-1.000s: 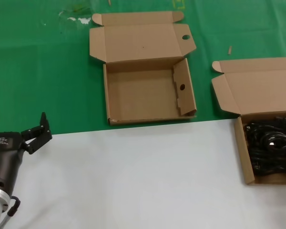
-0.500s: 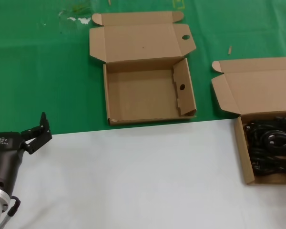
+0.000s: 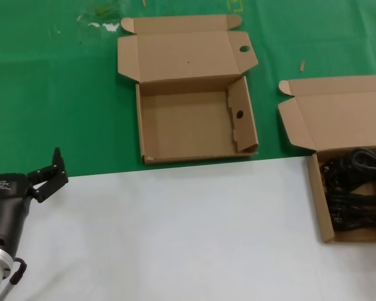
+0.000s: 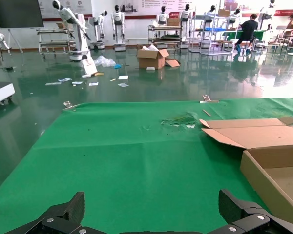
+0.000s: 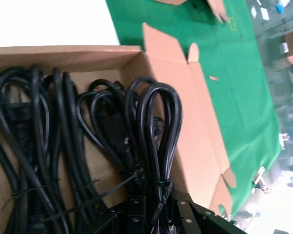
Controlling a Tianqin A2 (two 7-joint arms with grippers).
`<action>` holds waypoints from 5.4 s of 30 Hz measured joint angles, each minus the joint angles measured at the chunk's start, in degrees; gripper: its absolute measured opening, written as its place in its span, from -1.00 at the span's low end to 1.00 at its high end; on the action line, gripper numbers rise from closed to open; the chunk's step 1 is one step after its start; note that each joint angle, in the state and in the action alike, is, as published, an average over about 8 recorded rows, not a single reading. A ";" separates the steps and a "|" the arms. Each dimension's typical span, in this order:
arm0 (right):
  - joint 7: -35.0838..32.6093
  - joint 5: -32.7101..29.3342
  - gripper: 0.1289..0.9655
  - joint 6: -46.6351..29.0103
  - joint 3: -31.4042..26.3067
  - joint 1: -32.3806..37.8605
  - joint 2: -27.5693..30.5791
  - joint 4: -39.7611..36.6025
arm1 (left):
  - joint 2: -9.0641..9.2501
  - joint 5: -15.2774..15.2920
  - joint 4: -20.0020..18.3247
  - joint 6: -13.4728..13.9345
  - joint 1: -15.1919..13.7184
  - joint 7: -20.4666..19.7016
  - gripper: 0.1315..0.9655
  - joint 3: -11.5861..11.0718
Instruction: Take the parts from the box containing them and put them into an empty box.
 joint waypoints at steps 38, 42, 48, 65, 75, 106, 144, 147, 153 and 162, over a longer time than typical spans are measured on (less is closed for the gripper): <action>-5.95 -8.54 -0.82 -0.17 -10.58 20.31 -34.44 -4.73 | 0.00 0.02 0.00 0.00 0.00 0.01 1.00 0.00; -5.92 -8.58 -0.81 -0.21 -10.59 20.37 -34.56 -4.88 | 0.00 0.02 0.00 0.00 0.00 0.01 1.00 0.00; -5.92 -8.59 -0.69 -0.21 -10.59 20.37 -34.57 -4.89 | 0.00 0.02 0.00 0.00 0.00 0.01 1.00 0.00; 0.96 -12.87 -0.23 -2.09 -3.68 15.76 -36.88 -3.93 | 0.00 0.01 0.00 0.00 0.00 0.01 1.00 0.00; 8.80 -17.75 0.28 -4.23 4.20 10.56 -39.50 -2.85 | 0.00 0.01 0.00 0.00 0.00 0.01 1.00 0.00; 33.45 -33.11 1.00 -10.96 29.00 -5.88 -47.78 0.58 | 0.00 0.00 0.00 0.00 0.00 0.03 1.00 0.00; 51.68 -44.44 1.00 -15.94 47.24 -17.96 -53.86 3.09 | 0.00 -0.01 0.00 0.00 0.00 0.03 1.00 0.00; 51.68 -44.44 1.00 -15.94 47.24 -17.96 -53.86 3.09 | 0.00 0.00 0.00 0.00 0.00 0.03 1.00 0.00; 51.68 -44.44 1.00 -15.94 47.24 -17.96 -53.86 3.09 | 0.00 -0.01 0.00 0.00 0.00 0.03 1.00 0.00; 51.68 -44.44 1.00 -15.94 47.24 -17.96 -53.86 3.09 | 0.00 -0.01 0.00 0.00 0.00 0.03 1.00 0.00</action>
